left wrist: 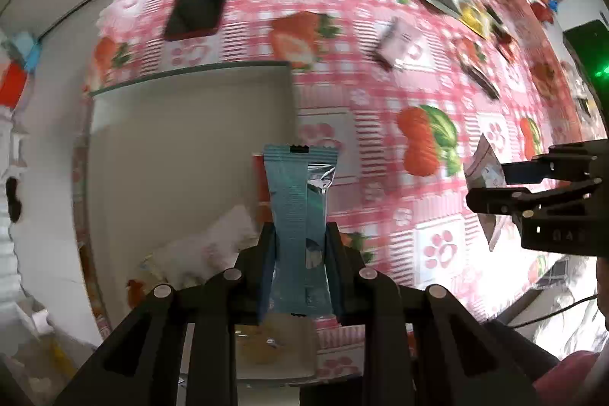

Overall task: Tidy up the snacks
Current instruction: 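Carry the blue bar and cranberry packet into the white tray and open both tools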

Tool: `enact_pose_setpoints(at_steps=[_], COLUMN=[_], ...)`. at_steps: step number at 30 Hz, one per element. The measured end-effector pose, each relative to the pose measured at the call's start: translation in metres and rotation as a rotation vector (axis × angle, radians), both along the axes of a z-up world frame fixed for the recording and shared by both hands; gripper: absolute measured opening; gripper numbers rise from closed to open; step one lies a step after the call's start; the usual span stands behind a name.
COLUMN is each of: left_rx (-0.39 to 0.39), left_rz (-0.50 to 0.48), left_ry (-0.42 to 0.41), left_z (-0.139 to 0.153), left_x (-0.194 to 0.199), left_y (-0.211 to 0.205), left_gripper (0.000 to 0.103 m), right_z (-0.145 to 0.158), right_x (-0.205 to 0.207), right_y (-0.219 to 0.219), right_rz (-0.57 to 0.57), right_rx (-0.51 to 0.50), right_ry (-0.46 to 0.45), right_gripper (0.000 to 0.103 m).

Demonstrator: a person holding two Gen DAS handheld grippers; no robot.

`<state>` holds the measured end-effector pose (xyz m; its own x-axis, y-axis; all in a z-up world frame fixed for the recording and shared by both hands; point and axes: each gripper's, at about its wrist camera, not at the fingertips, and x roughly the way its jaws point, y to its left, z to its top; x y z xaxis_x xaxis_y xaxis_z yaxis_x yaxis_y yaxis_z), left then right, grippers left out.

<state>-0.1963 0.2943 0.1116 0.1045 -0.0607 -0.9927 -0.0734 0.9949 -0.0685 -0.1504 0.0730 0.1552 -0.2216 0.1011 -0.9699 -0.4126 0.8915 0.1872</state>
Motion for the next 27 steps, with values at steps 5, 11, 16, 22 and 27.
enact_pose_setpoints(at_steps=[5,11,16,22,27], left_rx=[0.016,0.028,0.034,0.032,0.027], left_rz=[0.056,0.113,0.141,0.169,0.179], left_ry=[-0.017,-0.025,-0.015,-0.002,0.01], left_z=[0.004,0.002,-0.003,-0.01,-0.017], left_x=[-0.004,-0.009,-0.013,-0.015,-0.016], left_y=[0.031,0.063,0.079,0.094,0.098], left_gripper=[0.027,0.027,0.027,0.027,0.027], right_z=[0.001,-0.004,-0.019,-0.035,-0.044], right_x=[0.008,0.01,0.006,-0.001,-0.004], right_y=[0.044,0.112,0.152,0.197,0.215], right_rz=[0.07,0.148,0.205,0.228,0.223], right_rx=[0.002,0.008,0.017,0.029,0.037], right_ry=[-0.017,-0.036,-0.047,-0.043,-0.03], right_gripper=[0.045,0.045,0.045,0.046,0.046])
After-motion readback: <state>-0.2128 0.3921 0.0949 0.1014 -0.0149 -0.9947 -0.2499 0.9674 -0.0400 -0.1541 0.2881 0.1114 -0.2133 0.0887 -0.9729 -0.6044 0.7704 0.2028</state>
